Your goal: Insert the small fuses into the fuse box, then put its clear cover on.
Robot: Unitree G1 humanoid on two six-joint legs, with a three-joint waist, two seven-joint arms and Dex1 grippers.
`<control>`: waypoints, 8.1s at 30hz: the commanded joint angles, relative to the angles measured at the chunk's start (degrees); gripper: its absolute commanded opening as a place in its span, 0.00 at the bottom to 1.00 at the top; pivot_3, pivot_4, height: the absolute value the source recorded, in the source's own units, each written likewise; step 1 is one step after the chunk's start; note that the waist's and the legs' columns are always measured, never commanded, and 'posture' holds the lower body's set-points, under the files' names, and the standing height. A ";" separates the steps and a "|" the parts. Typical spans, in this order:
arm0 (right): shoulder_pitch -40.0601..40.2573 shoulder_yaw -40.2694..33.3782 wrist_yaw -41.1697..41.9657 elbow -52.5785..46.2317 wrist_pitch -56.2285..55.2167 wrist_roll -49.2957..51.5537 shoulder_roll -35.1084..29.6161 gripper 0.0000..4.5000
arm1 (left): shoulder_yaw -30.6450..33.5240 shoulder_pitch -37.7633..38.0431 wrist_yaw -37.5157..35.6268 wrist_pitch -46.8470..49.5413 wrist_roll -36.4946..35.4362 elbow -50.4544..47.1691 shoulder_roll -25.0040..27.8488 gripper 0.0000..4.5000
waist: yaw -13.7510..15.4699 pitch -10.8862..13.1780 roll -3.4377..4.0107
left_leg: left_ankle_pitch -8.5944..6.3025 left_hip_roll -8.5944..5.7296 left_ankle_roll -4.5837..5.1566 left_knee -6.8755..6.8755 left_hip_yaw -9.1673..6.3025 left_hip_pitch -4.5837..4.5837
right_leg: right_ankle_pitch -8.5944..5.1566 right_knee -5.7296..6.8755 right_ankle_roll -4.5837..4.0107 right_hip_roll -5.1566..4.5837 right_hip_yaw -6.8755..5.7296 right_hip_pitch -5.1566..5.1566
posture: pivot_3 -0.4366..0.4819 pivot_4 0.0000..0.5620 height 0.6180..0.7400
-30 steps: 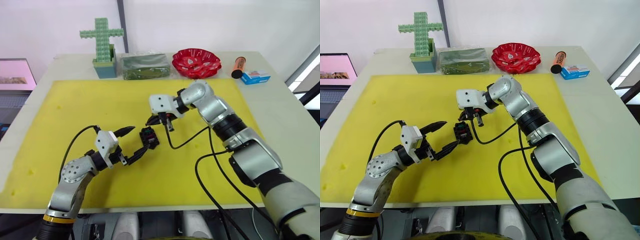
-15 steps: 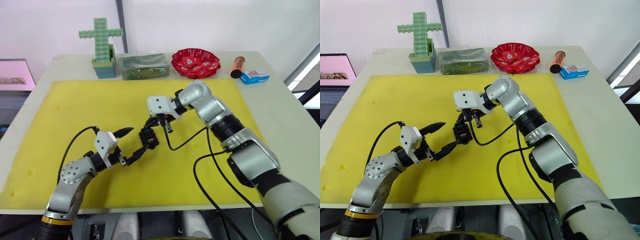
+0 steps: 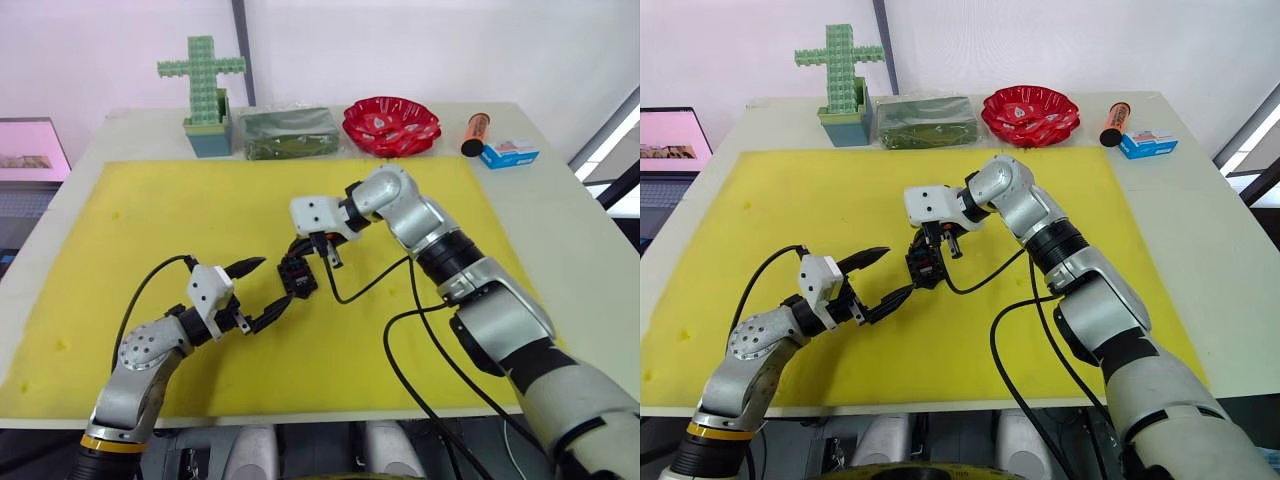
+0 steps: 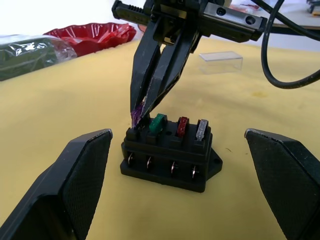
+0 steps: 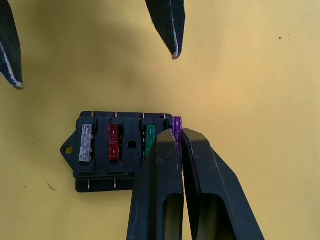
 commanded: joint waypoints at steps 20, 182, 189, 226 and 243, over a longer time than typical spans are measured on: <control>-2.16 -0.34 0.35 3.81 -3.40 -2.53 0.95 0.01 | 1.54 0.18 -1.35 -2.20 0.32 -0.23 0.41 1.00 | 0.00 0.00 0.00 | 0.00 0.00 -0.01 0.00 0.00 0.01 | 0.00 0.01 0.00 0.00 0.00 0.01 | 0.48 0.27 1.00; 16.11 -5.97 -6.88 -21.86 17.90 7.47 -2.73 0.01 | 1.98 -0.74 -3.31 -2.21 0.56 0.49 1.55 1.00 | -0.02 -0.18 -0.01 | 0.00 0.01 -0.01 -0.12 0.01 0.45 | -0.12 -0.04 -0.21 -0.03 0.00 0.41 | 0.48 0.27 1.00; 15.38 -8.05 -6.59 -24.66 19.23 10.46 -2.74 0.01 | 2.00 -1.00 -3.62 -2.11 0.62 0.55 1.49 1.00 | 0.00 -0.17 -0.01 | 0.00 0.01 -0.01 -0.09 0.01 0.21 | -0.12 -0.02 -0.20 -0.03 0.00 0.16 | 0.48 0.27 1.00; 50.45 -46.91 -23.46 -54.07 31.66 24.88 -29.11 0.99 | 8.82 -4.23 -11.09 1.96 -8.62 -2.61 8.61 1.00 | 0.37 -0.10 -0.05 | 0.00 -0.01 -0.01 0.01 0.04 0.03 | -0.14 -0.27 -0.23 -0.09 0.02 0.13 | 0.48 0.27 1.00; 51.41 -43.11 -23.00 -43.79 23.67 23.94 -31.47 0.99 | 5.10 -19.09 -8.33 19.84 -17.99 -16.77 12.18 1.00 | 0.07 -0.08 -0.08 | 0.00 -0.04 0.00 0.01 -0.02 0.05 | -0.18 -0.27 -0.08 0.01 0.05 0.21 | 0.48 0.27 1.00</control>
